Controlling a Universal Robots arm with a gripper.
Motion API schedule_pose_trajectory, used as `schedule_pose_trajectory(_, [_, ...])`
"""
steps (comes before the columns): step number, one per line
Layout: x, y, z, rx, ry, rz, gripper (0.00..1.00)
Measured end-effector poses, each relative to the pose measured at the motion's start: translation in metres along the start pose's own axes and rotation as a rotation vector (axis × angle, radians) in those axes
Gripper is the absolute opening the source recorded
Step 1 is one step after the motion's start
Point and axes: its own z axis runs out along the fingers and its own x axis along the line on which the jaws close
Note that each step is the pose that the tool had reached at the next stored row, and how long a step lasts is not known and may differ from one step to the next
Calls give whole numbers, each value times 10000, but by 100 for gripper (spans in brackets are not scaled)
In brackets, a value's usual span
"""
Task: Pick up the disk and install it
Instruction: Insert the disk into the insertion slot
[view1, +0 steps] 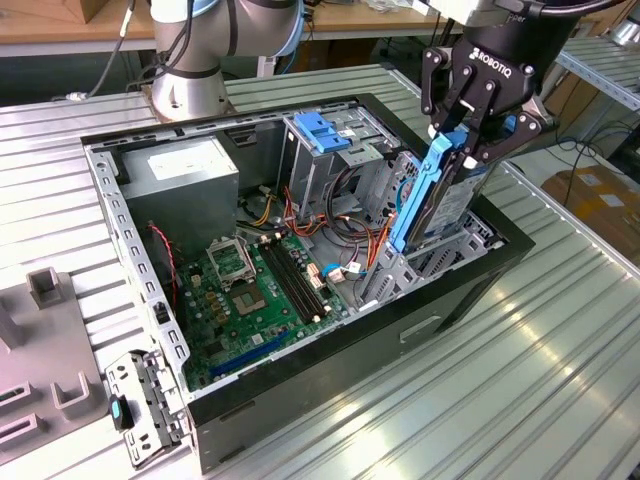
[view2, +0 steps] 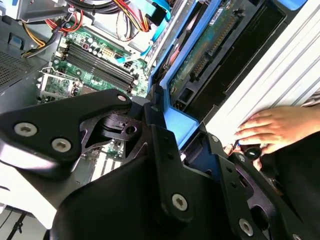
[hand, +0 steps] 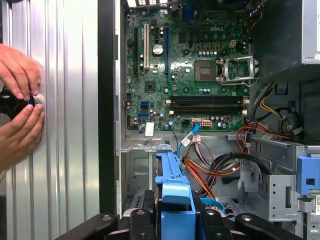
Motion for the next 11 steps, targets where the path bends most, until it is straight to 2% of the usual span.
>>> schedule_pose_trajectory(3, [0,0,0,1,0,0,37])
schedule_pose_trajectory(4, [-1,1,65,0,-10,0,37])
schedule_pose_trajectory(7, [-2,1,161,0,-10,0,37])
schedule_pose_trajectory(8, [-1,2,271,4,-9,0,37])
schedule_pose_trajectory(10, [-1,2,271,4,-9,0,38])
schedule_pose_trajectory(11, [-1,2,271,4,-9,0,45])
